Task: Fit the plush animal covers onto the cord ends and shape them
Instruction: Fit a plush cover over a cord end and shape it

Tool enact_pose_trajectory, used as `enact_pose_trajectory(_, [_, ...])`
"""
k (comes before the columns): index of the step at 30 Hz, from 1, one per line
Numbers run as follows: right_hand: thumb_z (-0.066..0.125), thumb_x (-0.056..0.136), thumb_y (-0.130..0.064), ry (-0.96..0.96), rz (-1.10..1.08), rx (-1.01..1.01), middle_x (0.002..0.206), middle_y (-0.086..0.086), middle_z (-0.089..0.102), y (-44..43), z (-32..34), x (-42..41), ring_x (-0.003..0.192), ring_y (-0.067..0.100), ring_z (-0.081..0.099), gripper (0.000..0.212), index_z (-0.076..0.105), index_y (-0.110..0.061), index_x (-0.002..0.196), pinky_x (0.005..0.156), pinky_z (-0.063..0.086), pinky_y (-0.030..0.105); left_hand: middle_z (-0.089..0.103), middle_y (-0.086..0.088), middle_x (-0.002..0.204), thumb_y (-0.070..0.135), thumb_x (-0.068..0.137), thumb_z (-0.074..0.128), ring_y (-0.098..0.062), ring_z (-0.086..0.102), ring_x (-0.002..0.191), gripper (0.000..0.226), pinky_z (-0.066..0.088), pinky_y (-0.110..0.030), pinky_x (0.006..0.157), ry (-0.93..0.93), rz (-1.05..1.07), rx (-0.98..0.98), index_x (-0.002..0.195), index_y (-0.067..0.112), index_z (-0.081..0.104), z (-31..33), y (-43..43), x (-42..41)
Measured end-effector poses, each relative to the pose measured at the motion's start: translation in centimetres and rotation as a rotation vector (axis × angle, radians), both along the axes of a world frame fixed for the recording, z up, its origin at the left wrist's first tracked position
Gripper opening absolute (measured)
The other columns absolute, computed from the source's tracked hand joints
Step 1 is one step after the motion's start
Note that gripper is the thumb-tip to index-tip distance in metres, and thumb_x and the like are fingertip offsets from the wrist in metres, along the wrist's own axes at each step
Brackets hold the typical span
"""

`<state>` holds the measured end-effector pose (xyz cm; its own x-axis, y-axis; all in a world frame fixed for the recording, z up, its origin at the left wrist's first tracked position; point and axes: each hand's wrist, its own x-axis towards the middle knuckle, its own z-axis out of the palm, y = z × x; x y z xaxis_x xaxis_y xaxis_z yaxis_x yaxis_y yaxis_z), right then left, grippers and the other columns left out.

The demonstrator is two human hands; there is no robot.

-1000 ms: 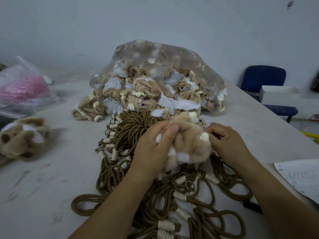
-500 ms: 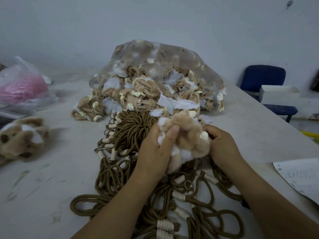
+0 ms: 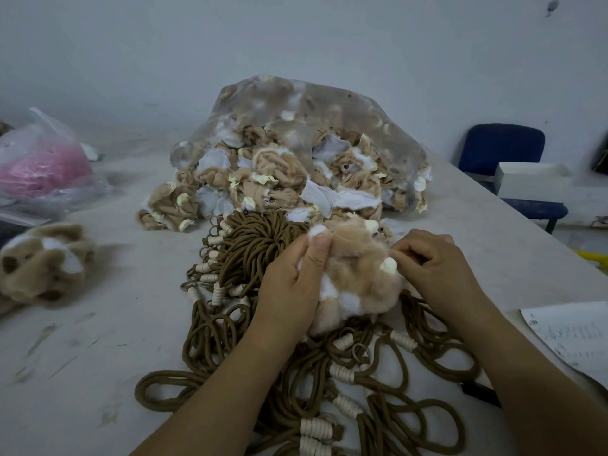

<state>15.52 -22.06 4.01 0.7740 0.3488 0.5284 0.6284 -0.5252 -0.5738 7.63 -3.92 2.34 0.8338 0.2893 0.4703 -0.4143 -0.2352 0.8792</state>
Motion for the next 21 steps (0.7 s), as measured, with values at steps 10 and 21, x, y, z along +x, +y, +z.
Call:
enact_pose_trajectory(10, [0.059,0.087,-0.009,0.27,0.064,0.154,0.062,-0.009,0.064,2.1,-1.8,-0.4,0.058,-0.001,0.052,0.032,0.066,-0.028,0.061,0.057,0.042,0.018,0.072,0.014,0.087,0.05,0.089,0.051,-0.002,0.067,0.081,0.023,0.054,-0.018,0.07,0.046,0.028,-0.08,0.083,0.034,0.067,-0.4,-0.2,0.2])
enact_pose_trajectory(21, [0.063,0.085,-0.002,0.255,0.062,0.113,0.061,-0.005,0.066,2.2,-2.1,-0.1,0.061,0.0,0.054,0.03,0.061,-0.021,0.062,0.057,0.043,0.016,0.069,-0.001,0.098,0.053,0.092,0.044,-0.016,0.066,0.093,0.038,0.055,-0.031,0.077,0.02,0.022,-0.101,0.102,0.021,0.063,-0.9,-0.4,0.4])
